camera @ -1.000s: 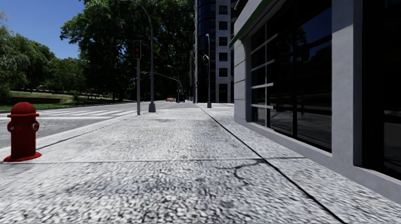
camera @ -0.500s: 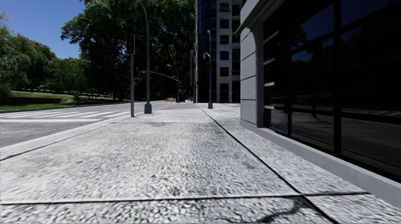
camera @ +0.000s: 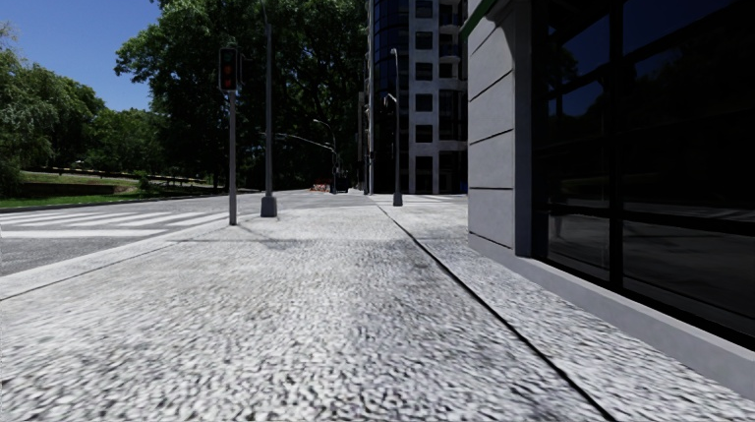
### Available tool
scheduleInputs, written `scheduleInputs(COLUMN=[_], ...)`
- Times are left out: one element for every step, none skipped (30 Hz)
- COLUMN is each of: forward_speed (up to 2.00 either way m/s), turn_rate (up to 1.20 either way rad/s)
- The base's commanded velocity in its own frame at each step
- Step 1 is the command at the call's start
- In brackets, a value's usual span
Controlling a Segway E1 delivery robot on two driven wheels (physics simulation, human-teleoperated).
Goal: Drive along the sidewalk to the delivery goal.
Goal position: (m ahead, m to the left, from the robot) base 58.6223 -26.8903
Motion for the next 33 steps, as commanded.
scheduleInputs(forward_speed=[2.0,2.0,2.0,2.0,2.0,2.0,2.0,2.0,2.0,2.0,2.0,2.0,2.0,2.0,2.0,2.0,2.0,2.0,2.0,2.0,2.0,2.0,2.0,2.0,2.0,2.0,2.0,2.0,2.0,2.0,2.0,2.0,2.0], turn_rate=[0.0,0.0,0.0,0.0,0.0,0.0,0.0,0.0,0.0,0.0,0.0,0.0,0.0,0.0,0.0,0.0,0.0,0.0,0.0,0.0,0.0,0.0,0.0,0.0,0.0,0.0,0.0,0.0,0.0,0.0,0.0,0.0,0.0])
